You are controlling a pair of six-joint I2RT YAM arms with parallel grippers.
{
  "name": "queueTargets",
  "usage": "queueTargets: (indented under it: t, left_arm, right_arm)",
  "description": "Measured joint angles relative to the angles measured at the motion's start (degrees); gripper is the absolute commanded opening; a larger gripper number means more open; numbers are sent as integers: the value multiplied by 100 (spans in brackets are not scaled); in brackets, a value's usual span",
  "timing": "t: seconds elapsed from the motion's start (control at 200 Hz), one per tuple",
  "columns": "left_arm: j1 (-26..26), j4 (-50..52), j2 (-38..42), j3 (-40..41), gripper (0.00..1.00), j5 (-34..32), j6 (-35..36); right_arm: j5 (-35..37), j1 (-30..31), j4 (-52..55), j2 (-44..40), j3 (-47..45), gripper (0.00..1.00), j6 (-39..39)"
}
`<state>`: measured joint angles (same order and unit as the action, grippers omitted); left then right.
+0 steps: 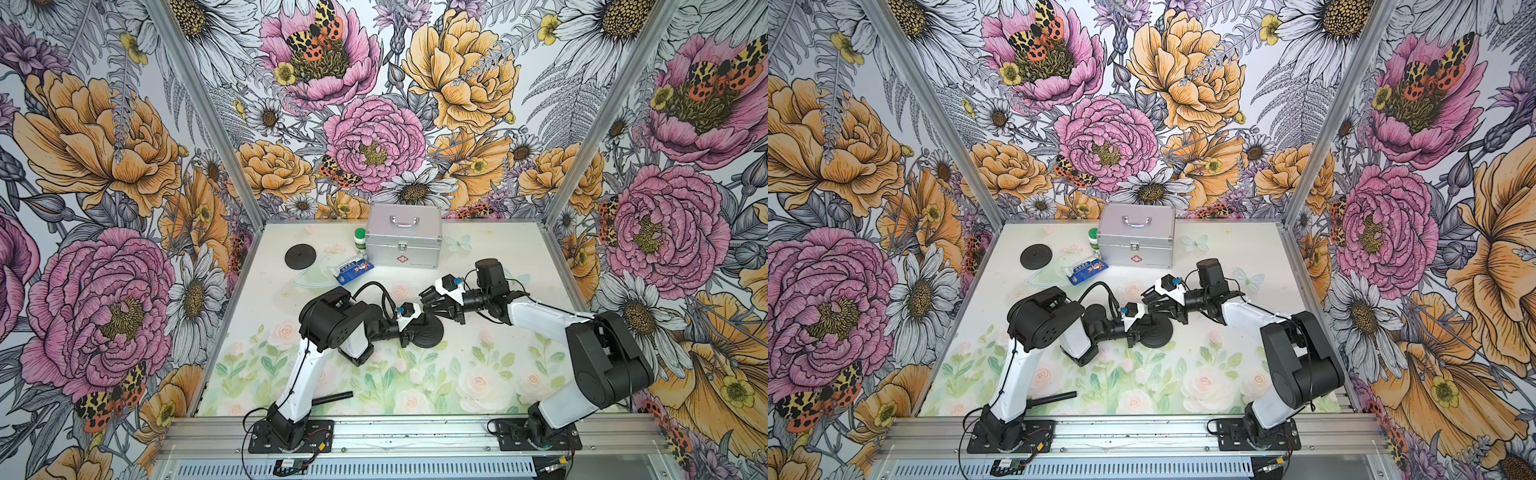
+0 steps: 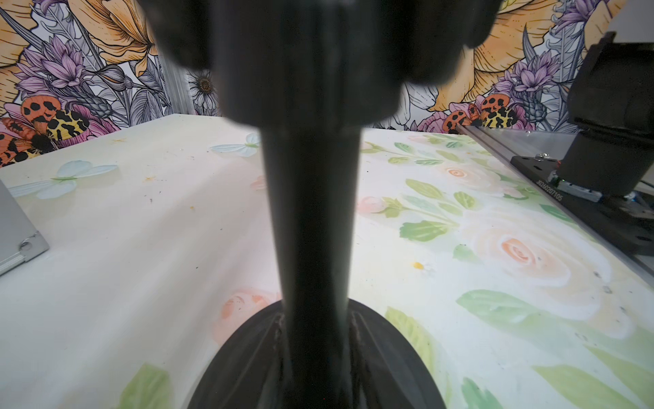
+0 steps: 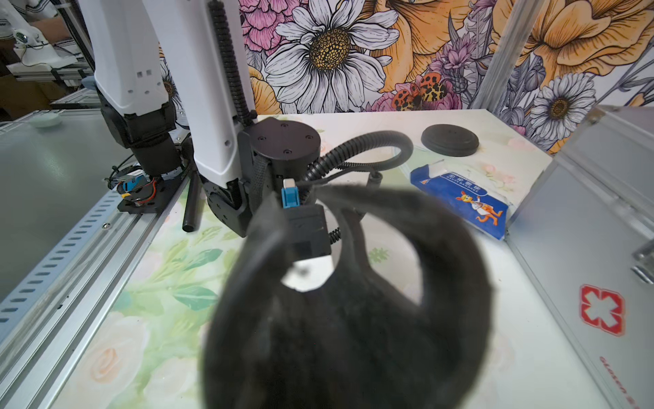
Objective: Assemble a microphone stand
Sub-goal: Screw the microphone stand pole into the microphone stand base.
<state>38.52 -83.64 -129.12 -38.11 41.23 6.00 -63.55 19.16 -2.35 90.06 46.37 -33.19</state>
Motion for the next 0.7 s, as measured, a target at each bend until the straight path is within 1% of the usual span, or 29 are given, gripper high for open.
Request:
queueTargets:
  t: [0.08, 0.12, 0.155, 0.215, 0.3, 0.37, 0.475, 0.52, 0.585, 0.665, 0.7]
  left_arm:
    - [0, 2, 0, 0, 31, -2, 2]
    - [-2, 0, 2, 0, 31, 0, 0]
    - [-2, -2, 0, 0, 31, -2, 0]
    - [-2, -2, 0, 0, 31, -4, 0]
    - [-2, -2, 0, 0, 31, 0, -2]
    - [-2, 0, 0, 0, 31, 2, -20]
    - [-4, -2, 0, 0, 31, 9, -46]
    - [-4, -4, 0, 0, 31, 11, -52]
    - [-9, -13, 0, 0, 31, 9, -52]
    - [-9, -17, 0, 0, 31, 7, -50]
    - [-9, -20, 0, 0, 31, 7, -50]
  right_arm:
    - [111, 26, -15, -13, 0, 0, 118]
    - [275, 81, -109, -85, -52, 0, 251]
    - [511, 162, -304, -205, -199, 0, 431]
    - [1113, 352, -957, -533, -673, 0, 911]
    - [2315, 715, -2238, -1038, -1556, 0, 1801]
    - [3523, 1169, -3311, -1224, -2214, 0, 2492]
    - [5294, 1917, -4256, -1217, -2636, 0, 3134]
    - [5823, 2133, -4478, -1156, -2686, 0, 3305]
    - [6299, 2317, -4669, -1047, -2691, 0, 3493]
    - [6518, 2404, -4767, -988, -2691, 0, 3576]
    - [6535, 2413, -4791, -975, -2691, 7, 3578]
